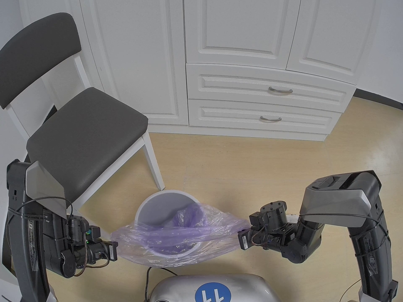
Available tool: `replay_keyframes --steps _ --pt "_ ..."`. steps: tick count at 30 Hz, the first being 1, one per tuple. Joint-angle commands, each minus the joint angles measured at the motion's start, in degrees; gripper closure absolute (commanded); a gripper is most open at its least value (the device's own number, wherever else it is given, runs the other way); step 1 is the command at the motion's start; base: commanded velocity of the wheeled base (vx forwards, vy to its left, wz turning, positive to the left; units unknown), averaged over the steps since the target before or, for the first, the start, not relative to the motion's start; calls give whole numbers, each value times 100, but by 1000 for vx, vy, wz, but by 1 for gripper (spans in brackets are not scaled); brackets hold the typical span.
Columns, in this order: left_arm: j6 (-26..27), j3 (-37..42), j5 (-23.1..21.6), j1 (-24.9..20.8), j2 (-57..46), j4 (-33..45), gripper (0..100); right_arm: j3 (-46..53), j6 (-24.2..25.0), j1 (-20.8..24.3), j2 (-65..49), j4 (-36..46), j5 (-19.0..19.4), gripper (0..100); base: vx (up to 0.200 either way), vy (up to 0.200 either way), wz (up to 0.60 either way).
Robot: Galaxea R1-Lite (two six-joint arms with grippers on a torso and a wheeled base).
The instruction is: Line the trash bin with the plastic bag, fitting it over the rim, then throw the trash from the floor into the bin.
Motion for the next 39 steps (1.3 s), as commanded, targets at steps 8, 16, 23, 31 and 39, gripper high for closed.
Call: replay_keyframes --steps 8,16,23,31,39 --pt "-15 -22 -8 45 24 -1 100 745 -246 -227 -166 -749 834 0 0 0 0" --pt "-23 -118 -16 45 147 -10 100 1720 -941 -1062 -60 -2665 2767 0 0 0 0" --pt "-111 -215 -8 89 226 -10 100 1852 -1169 -1659 -254 -2665 4253 0 0 0 0" --pt "-111 -197 -8 98 156 -10 100 1808 -1125 -1800 -464 -2665 4376 0 0 0 0" --pt "-120 -118 -8 45 15 -10 100 1316 -914 -1519 -464 -2665 2882 0 0 0 0"
